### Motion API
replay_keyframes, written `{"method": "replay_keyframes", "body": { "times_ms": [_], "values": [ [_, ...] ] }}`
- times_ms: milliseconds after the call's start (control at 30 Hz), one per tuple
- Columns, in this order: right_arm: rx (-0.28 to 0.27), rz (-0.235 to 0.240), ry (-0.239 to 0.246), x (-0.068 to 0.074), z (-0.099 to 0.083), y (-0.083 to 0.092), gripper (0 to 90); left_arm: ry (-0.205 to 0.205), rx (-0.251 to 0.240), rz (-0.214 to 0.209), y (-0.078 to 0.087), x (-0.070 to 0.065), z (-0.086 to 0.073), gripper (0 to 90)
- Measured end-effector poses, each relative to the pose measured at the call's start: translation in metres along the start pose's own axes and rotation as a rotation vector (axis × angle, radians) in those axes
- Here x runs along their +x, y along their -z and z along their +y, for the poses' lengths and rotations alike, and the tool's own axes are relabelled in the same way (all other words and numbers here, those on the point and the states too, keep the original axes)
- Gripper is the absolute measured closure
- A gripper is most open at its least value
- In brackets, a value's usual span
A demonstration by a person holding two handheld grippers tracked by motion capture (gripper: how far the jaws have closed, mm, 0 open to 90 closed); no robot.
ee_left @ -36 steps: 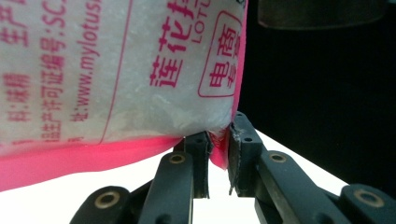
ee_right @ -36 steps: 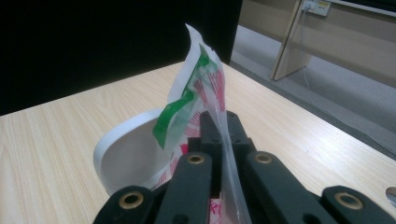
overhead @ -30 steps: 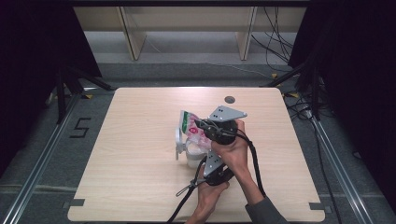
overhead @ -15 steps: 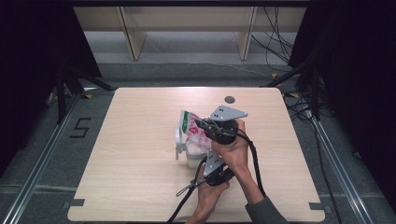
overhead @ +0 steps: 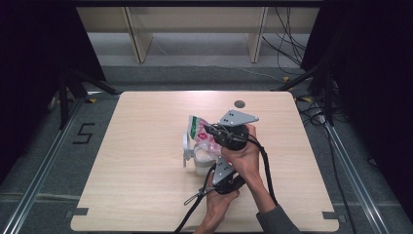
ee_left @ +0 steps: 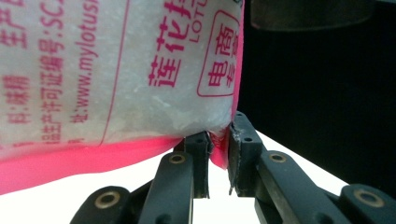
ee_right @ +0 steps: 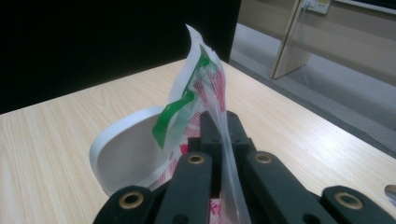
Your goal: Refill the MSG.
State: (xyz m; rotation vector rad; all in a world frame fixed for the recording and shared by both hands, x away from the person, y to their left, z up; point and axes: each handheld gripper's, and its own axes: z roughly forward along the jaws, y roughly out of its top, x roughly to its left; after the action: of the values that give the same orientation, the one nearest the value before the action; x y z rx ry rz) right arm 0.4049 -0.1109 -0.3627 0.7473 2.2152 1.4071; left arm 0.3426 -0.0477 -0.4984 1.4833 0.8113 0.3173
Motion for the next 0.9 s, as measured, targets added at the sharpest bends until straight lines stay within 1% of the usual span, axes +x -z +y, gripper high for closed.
{"method": "replay_keyframes", "body": {
  "times_ms": [33, 67, 100, 133, 167, 233, 267, 300, 333, 367, 433, 467, 500, 533, 567, 700, 733, 767, 800, 833, 867, 900],
  "values": [
    [-0.005, -0.01, 0.005, -0.0005, -0.0002, -0.0002, 90.0, -0.004, -0.006, -0.01, -0.0003, 0.0003, -0.0001, 79.5],
    [0.006, -0.004, 0.003, -0.0006, 0.0002, 0.0007, 90.0, -0.005, -0.006, -0.005, 0.0, 0.0, 0.0001, 79.6],
    [-0.005, 0.005, -0.004, -0.0002, 0.0003, 0.0, 90.0, -0.005, -0.006, -0.006, 0.0, 0.0, 0.0003, 79.6],
    [-0.001, -0.004, 0.004, -0.0005, 0.0009, 0.0017, 90.0, -0.004, -0.017, -0.015, -0.0008, 0.0004, 0.0002, 79.6],
    [0.005, 0.002, -0.005, 0.0003, 0.0012, 0.0021, 90.0, -0.004, -0.015, -0.015, -0.0002, 0.0001, 0.0005, 79.6],
    [0.009, 0.002, 0.0, 0.0005, 0.0018, 0.0023, 90.0, 0.001, -0.027, -0.021, -0.0011, 0.0005, 0.0001, 79.6],
    [0.005, -0.001, 0.002, 0.0008, 0.0012, 0.0008, 90.0, 0.004, -0.006, -0.009, 0.0003, -0.0001, 0.0007, 79.6],
    [-0.002, -0.018, 0.014, 0.0, 0.0004, -0.0003, 90.0, 0.007, -0.007, -0.002, 0.0004, -0.0003, 0.0004, 79.6],
    [-0.008, -0.026, 0.018, -0.0005, -0.0003, -0.0014, 90.0, 0.003, -0.007, -0.009, 0.0002, 0.0, 0.0004, 79.6],
    [-0.01, -0.023, 0.018, -0.001, -0.0001, -0.0013, 90.0, 0.003, -0.009, -0.007, 0.0003, 0.0001, 0.0004, 79.6],
    [0.009, -0.002, -0.002, -0.0003, 0.0008, 0.0007, 90.0, 0.008, -0.022, -0.01, -0.0004, 0.0002, 0.0004, 79.6],
    [-0.002, -0.004, -0.003, 0.0001, 0.0009, 0.0005, 90.0, 0.002, -0.011, -0.009, 0.0003, 0.0002, 0.001, 79.6],
    [-0.012, -0.013, 0.006, -0.0001, 0.0009, 0.0003, 90.0, 0.002, -0.027, -0.018, -0.0009, 0.0005, 0.0004, 79.6],
    [-0.007, -0.01, 0.009, -0.0004, 0.0011, 0.0005, 90.0, 0.002, -0.027, -0.018, -0.0009, 0.0005, 0.0004, 79.6],
    [0.004, -0.009, 0.008, -0.0007, 0.001, 0.0007, 90.0, 0.001, -0.01, -0.006, 0.0004, 0.0001, 0.0008, 79.6],
    [-0.001, -0.003, 0.001, -0.0016, 0.0006, 0.0009, 90.0, -0.001, -0.008, -0.006, 0.0003, 0.0002, 0.0005, 79.6],
    [-0.008, -0.005, -0.012, -0.0011, 0.0003, 0.0004, 90.0, 0.003, -0.007, 0.0, 0.0003, -0.0001, 0.0004, 79.6],
    [-0.011, -0.006, -0.014, -0.0011, 0.0, 0.0003, 90.0, -0.001, -0.007, -0.006, 0.0001, 0.0001, 0.0004, 79.6],
    [-0.005, 0.0, -0.016, -0.0011, 0.0001, 0.0006, 90.0, -0.003, -0.007, -0.006, 0.0002, 0.0001, 0.0004, 79.6],
    [-0.005, -0.005, -0.008, -0.0015, 0.0003, 0.001, 90.0, -0.001, -0.008, -0.005, 0.0003, 0.0001, 0.0005, 79.6],
    [-0.012, -0.009, -0.011, -0.001, 0.0001, 0.0004, 90.0, 0.0, -0.008, -0.005, 0.0003, 0.0001, 0.0006, 79.6],
    [-0.001, 0.002, -0.016, -0.0009, 0.0003, 0.0009, 90.0, 0.001, -0.009, -0.004, 0.0003, 0.0001, 0.0006, 79.6]
  ]
}}
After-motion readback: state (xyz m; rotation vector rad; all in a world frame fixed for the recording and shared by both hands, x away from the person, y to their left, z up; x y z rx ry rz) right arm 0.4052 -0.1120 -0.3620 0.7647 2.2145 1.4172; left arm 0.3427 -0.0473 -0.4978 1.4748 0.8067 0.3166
